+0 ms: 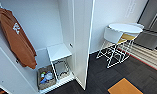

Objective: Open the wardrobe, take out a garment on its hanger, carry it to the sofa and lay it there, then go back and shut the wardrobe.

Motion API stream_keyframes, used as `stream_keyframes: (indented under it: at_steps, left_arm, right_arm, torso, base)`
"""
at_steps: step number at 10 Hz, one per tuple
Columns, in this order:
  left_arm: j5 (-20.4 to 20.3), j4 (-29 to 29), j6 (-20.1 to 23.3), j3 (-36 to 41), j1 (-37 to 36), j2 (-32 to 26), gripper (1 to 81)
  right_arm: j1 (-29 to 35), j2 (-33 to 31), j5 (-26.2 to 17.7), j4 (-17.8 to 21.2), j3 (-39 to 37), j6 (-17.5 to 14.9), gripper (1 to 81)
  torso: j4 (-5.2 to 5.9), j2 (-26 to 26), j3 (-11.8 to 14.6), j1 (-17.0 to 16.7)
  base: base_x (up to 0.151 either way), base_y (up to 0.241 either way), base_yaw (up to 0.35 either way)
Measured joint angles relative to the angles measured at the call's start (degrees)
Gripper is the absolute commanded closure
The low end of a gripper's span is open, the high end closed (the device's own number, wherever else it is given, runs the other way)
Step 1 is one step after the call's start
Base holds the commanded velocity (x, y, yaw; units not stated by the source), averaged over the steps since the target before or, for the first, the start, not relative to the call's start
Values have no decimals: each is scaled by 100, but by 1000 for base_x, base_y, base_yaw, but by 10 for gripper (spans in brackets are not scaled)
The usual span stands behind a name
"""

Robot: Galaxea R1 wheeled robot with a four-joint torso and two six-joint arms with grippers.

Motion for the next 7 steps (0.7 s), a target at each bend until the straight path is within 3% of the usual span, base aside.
stream_keyframes:
  at_steps: [7]
  left_arm:
    - [0, 0, 2, 0, -15, 59, 10]
  right_arm:
    - [11, 1, 1, 0, 16, 0, 10]
  torso:
    - [0, 0, 0, 2]
  base:
    - [0, 0, 299]
